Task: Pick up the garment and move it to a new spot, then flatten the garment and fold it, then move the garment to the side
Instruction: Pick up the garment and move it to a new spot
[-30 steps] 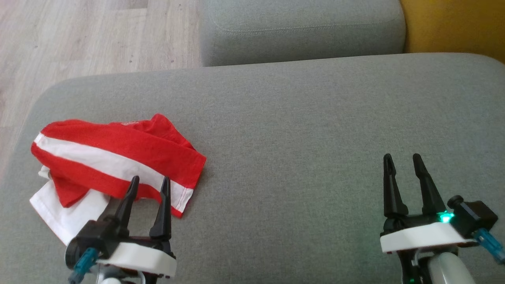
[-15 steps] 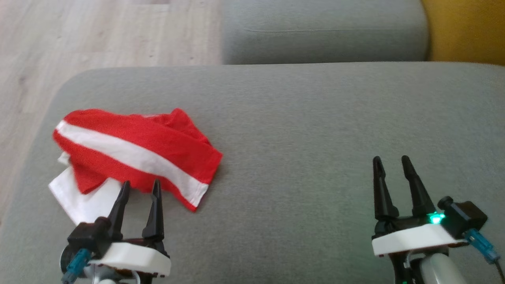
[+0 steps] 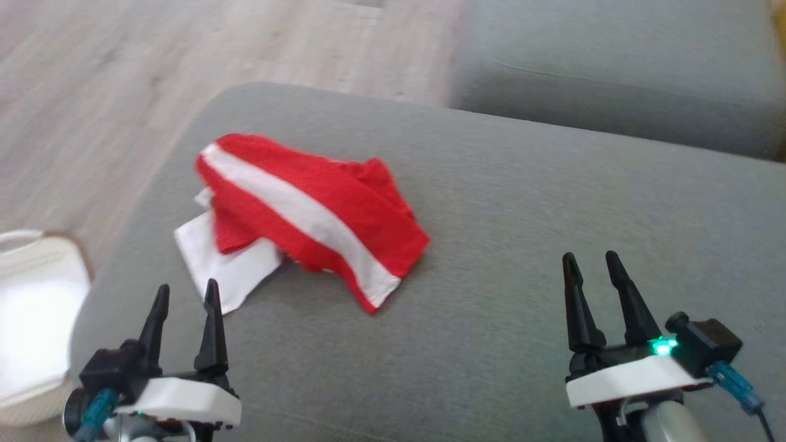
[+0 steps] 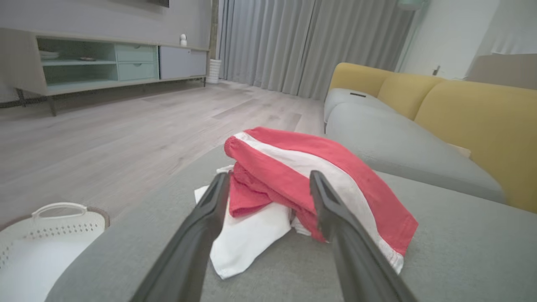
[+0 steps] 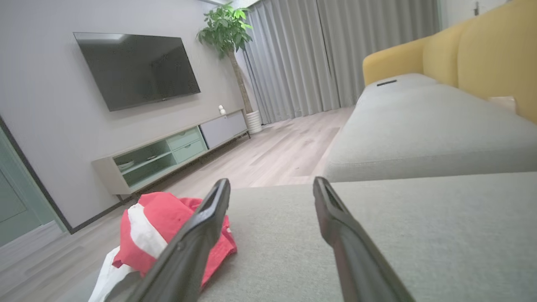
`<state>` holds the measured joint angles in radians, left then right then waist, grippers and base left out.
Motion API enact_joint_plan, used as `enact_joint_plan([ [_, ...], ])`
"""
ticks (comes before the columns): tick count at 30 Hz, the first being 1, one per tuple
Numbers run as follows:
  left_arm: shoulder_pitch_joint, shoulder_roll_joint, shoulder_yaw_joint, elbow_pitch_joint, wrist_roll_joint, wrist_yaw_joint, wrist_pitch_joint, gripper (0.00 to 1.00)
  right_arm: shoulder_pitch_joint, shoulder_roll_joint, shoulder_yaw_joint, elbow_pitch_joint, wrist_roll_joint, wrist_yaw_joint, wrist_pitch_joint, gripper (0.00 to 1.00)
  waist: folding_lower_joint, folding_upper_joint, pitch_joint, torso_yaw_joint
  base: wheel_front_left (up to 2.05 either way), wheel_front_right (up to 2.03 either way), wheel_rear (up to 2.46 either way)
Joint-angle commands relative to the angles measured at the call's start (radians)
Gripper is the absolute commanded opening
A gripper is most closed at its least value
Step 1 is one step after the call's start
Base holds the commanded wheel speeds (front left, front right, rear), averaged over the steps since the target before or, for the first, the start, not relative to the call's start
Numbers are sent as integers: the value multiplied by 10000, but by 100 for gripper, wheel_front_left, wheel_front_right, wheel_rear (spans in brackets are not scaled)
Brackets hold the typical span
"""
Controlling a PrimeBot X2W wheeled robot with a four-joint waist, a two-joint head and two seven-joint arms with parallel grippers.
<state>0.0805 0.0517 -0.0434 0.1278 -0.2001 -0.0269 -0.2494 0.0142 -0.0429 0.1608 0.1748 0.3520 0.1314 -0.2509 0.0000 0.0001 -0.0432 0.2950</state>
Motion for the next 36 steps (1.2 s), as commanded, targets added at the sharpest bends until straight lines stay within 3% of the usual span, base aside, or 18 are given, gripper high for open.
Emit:
enact_joint_plan([
  [1,-349,-14,380,-330,90,-34,-124,100,-207,-73,267,-300,58,-7,-109,100,0,-1,-80,548,0,0,0],
  [10,-463,-14,872,-87,227,-329,-124,100,-188,-73,612,-255,160,-7,-109,100,0,-1,-85,1329,0,0,0],
  [20,-1661,384,1263,730,577,-787,-124,100,-457,-73,610,-274,-105,-7,-109,100,0,-1,621,972,0,0,0],
  [24,-3021,1029,828,1690,571,-951,-22,100,-747,-73,454,-349,-436,-7,-109,100,0,-1,1338,632,0,0,0],
  [27,-4890,2135,-464,2707,193,-1028,945,100,-1044,-73,130,-386,-576,-7,-109,100,0,-1,2026,220,0,0,0],
  [33,-7468,4146,-3017,3649,-1793,-1034,2775,100,-1584,-73,44,-521,-782,-7,-109,100,0,-1,3119,-552,0,0,0],
  [34,-7468,4146,-3017,3649,-1793,-1034,2775,100,-1584,-73,44,-521,-782,-7,-109,100,0,-1,3119,-552,0,0,0],
  [36,-8189,4667,-3647,3967,-2503,-1035,3301,100,-1704,-73,22,-560,-811,-7,-109,100,0,-1,3434,-774,0,0,0],
])
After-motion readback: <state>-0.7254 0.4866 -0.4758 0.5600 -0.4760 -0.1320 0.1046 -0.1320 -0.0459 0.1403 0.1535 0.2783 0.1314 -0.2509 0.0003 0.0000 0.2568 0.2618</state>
